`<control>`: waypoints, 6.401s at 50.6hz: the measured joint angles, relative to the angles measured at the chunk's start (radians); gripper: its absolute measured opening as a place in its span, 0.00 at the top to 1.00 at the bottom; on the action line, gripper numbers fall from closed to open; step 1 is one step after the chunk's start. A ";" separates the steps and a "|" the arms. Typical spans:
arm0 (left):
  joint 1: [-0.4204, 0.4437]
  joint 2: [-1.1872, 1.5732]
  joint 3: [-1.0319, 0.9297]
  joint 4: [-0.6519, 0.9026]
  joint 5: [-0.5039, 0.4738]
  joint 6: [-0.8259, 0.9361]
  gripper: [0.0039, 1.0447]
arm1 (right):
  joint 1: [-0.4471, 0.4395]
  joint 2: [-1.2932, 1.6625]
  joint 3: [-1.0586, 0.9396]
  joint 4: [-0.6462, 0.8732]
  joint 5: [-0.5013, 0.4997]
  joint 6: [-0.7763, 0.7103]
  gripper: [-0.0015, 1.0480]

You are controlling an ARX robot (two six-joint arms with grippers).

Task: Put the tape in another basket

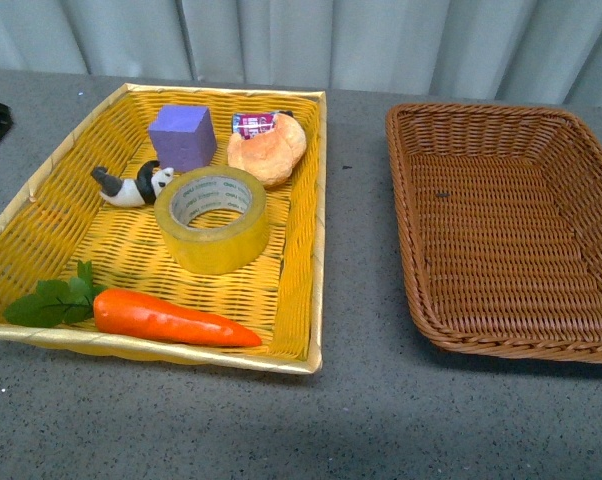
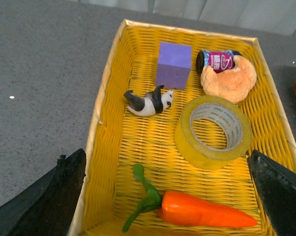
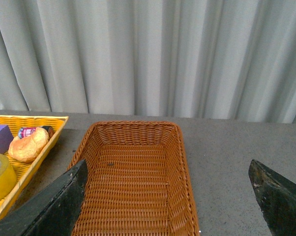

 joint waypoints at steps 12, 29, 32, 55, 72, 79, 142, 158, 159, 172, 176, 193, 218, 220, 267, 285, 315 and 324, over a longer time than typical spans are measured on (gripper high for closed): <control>0.000 0.297 0.158 -0.016 0.040 -0.017 0.06 | 0.000 0.000 0.000 0.000 0.000 0.000 0.09; -0.045 0.600 0.387 -0.102 0.047 -0.042 0.06 | 0.000 0.000 0.000 0.000 0.000 0.000 0.09; -0.055 0.629 0.409 -0.108 0.048 -0.038 0.06 | 0.000 0.000 0.000 0.000 0.000 0.000 0.09; -0.074 0.847 0.619 -0.205 0.020 -0.072 0.06 | 0.000 0.000 0.000 0.000 0.000 0.000 0.09; -0.084 0.909 0.690 -0.268 -0.002 -0.114 0.42 | 0.000 0.000 0.000 0.000 0.000 0.000 0.09; -0.077 0.908 0.694 -0.275 0.018 -0.140 0.68 | 0.000 0.000 0.000 0.000 0.000 0.000 0.09; -0.360 0.795 0.930 -0.295 0.359 0.592 0.86 | 0.000 0.000 0.000 0.000 0.000 0.000 0.09; -0.370 0.795 0.939 -0.296 0.370 0.597 0.86 | 0.000 0.000 0.000 0.000 0.000 0.000 0.09; -0.370 0.795 0.939 -0.296 0.370 0.597 0.86 | 0.000 0.000 0.000 0.000 0.000 0.000 0.09; -0.370 0.795 0.939 -0.296 0.369 0.601 0.86 | 0.000 0.000 0.000 0.000 0.000 0.000 0.09; -0.370 0.795 0.939 -0.296 0.369 0.604 0.86 | 0.000 0.000 0.000 0.000 0.000 0.000 0.09; -0.370 0.795 0.939 -0.296 0.369 0.607 0.86 | -0.031 0.586 0.225 -0.021 -0.203 -0.356 0.09; -0.370 0.795 0.939 -0.296 0.369 0.607 0.86 | 0.041 1.289 0.593 0.153 -0.194 -0.357 0.09; -0.370 0.795 0.939 -0.296 0.369 0.607 0.86 | 0.049 1.321 0.616 0.153 -0.194 -0.348 0.09; -0.370 0.795 0.939 -0.296 0.368 0.610 0.86 | 0.169 1.676 0.874 0.121 -0.151 -0.152 0.39; -0.374 0.795 0.940 -0.295 0.373 0.594 0.87 | 0.186 1.680 0.878 0.110 -0.149 -0.105 0.85; -0.251 0.697 0.795 -0.119 0.133 0.441 0.05 | 0.079 1.891 0.951 0.095 -0.017 -0.097 0.85; -0.189 0.692 0.742 -0.070 0.047 0.360 0.06 | 0.069 1.950 0.950 0.108 0.001 -0.056 0.85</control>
